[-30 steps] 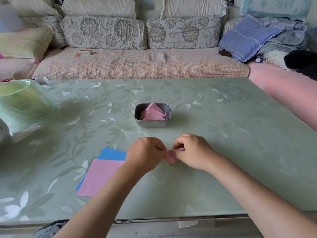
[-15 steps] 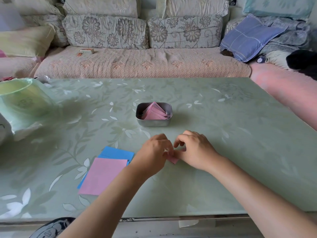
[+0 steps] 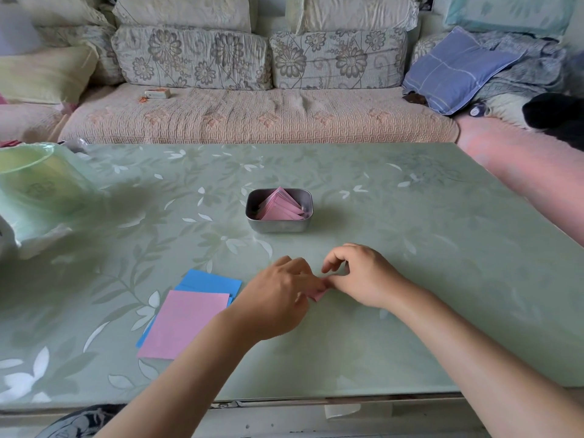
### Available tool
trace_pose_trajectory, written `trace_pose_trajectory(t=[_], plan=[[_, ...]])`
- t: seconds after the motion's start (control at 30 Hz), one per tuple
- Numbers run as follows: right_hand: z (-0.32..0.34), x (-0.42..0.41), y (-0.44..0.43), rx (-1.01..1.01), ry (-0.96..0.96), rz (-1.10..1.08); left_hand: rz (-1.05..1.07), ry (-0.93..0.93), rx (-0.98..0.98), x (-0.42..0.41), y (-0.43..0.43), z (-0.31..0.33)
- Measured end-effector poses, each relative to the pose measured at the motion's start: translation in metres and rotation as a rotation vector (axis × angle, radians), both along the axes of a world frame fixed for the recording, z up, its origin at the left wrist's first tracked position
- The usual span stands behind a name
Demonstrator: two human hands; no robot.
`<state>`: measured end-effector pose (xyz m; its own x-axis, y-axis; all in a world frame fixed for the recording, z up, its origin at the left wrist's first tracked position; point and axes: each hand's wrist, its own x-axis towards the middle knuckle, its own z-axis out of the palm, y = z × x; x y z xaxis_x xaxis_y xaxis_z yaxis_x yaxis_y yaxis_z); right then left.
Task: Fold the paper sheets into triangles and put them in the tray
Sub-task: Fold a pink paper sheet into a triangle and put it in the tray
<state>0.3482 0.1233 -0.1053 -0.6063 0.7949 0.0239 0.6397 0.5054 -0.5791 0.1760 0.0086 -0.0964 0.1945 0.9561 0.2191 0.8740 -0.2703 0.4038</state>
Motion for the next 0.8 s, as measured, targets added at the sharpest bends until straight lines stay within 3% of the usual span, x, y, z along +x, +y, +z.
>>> trace_pose_trajectory(t=[0.37, 0.8], plan=[[-0.002, 0.001, 0.002, -0.163, 0.082, -0.082, -0.02, 0.1, -0.028, 0.004, -0.004, -0.001], [-0.002, -0.001, 0.007, -0.133, 0.102, -0.198, 0.029, 0.11, -0.036, 0.011, 0.002, -0.003]])
